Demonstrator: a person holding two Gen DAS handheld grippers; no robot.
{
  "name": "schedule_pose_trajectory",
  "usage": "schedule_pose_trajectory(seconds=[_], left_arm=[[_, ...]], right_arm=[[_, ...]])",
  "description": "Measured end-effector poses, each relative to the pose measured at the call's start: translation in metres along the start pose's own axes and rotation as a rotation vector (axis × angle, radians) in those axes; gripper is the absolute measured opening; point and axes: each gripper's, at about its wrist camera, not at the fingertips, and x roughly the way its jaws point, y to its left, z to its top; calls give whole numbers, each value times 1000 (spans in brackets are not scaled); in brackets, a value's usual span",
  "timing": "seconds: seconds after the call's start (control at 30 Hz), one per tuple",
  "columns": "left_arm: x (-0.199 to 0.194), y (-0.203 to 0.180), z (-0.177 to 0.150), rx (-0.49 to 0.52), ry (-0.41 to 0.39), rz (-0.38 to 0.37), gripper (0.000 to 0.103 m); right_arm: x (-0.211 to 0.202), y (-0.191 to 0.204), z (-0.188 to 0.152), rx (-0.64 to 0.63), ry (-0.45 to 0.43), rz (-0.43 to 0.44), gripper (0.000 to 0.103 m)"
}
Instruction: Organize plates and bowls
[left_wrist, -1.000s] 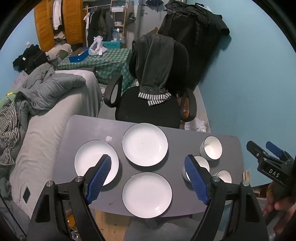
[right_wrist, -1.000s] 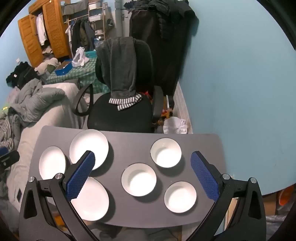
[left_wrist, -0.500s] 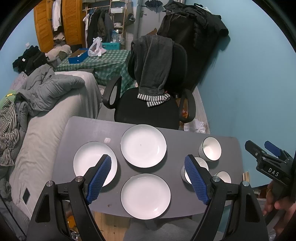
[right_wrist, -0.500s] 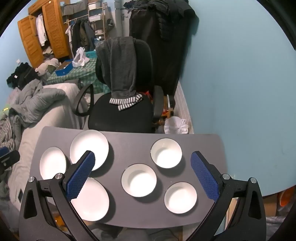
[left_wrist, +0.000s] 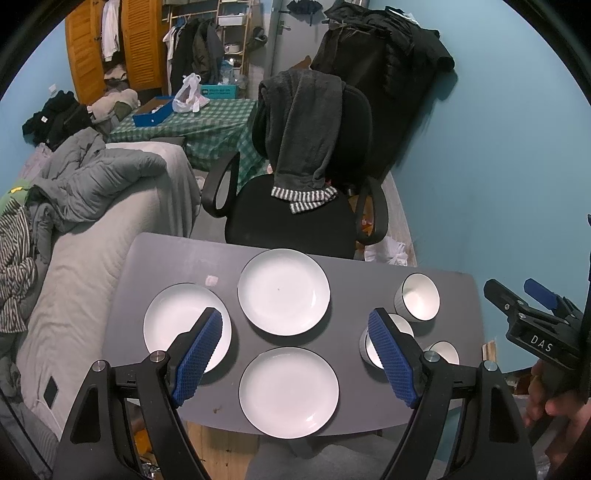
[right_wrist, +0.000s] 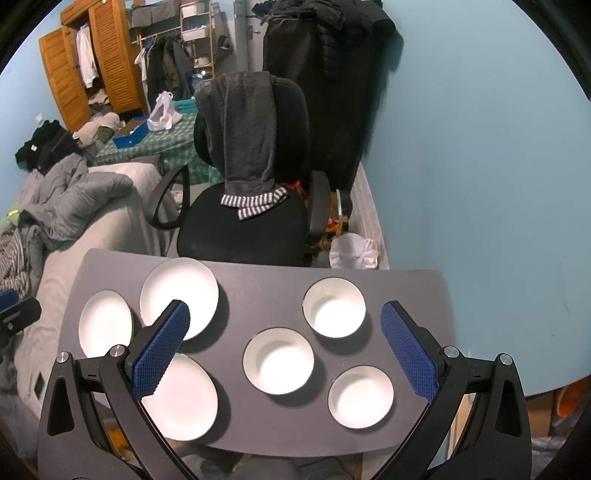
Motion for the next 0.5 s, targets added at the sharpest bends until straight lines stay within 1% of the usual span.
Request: schedule_pose_trajectory(seconds=[0.5], left_arm=[[2,1,1,2,-3,-5,83]], right_arm=[[4,1,1,1,-1,5,101]])
